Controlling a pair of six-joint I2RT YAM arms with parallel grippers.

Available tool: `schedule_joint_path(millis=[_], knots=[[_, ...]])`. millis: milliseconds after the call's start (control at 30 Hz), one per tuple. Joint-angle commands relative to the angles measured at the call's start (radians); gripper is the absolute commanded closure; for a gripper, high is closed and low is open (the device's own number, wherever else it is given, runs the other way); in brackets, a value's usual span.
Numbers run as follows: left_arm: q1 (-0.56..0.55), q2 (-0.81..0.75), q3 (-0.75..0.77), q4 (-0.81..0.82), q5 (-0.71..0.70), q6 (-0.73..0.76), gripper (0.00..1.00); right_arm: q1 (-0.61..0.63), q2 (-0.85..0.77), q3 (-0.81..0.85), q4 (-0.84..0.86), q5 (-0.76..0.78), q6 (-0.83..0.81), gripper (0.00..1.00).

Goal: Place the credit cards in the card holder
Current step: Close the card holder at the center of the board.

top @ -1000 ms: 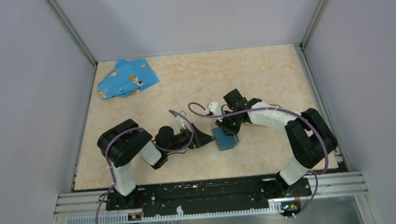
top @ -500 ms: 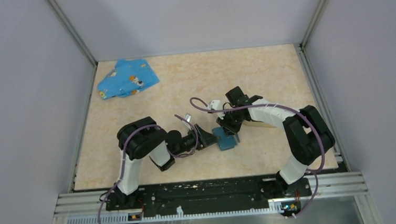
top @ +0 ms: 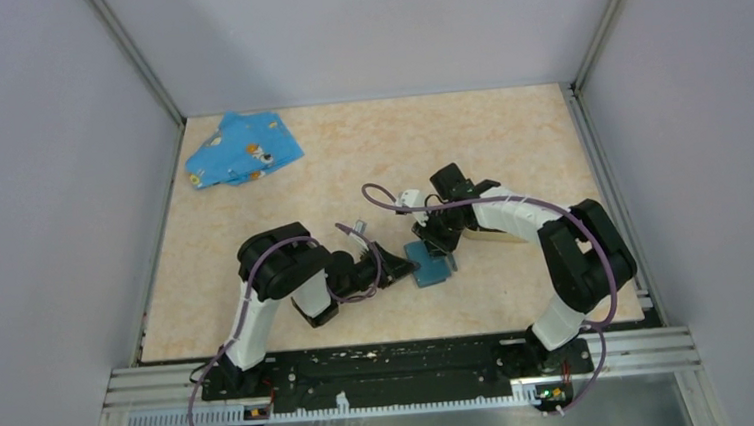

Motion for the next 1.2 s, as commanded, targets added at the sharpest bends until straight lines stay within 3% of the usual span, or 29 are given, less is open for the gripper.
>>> schedule_joint_path(millis=[0,133,333,600,767,933,1033,1167], knots=[[-0.013,0.076,-0.020,0.016,-0.030,0.051,0.86,-0.004,-0.015,0.003,-0.024,-0.091,0.010,0.84],[-0.012,0.064,-0.020,0.026,-0.025,0.088,0.95,-0.031,-0.058,0.003,-0.026,-0.130,0.010,0.83],[-0.013,-0.046,-0.056,-0.012,-0.049,0.255,1.00,-0.122,-0.175,0.010,-0.048,-0.272,0.004,0.80],[-0.029,-0.451,-0.046,-0.426,-0.111,0.755,1.00,-0.376,-0.411,-0.017,0.029,-0.520,0.101,0.69],[-0.224,-0.655,0.061,-0.764,-0.479,1.276,1.00,-0.506,-0.530,-0.087,0.173,-0.508,0.216,0.59],[-0.300,-0.562,0.179,-0.958,-0.750,1.674,1.00,-0.542,-0.528,-0.096,0.189,-0.510,0.240,0.58],[-0.350,-0.464,0.214,-0.923,-0.938,1.855,1.00,-0.543,-0.508,-0.090,0.178,-0.499,0.237,0.58],[-0.397,-0.350,0.154,-0.557,-1.053,2.198,1.00,-0.543,-0.488,-0.090,0.173,-0.495,0.237,0.58]])
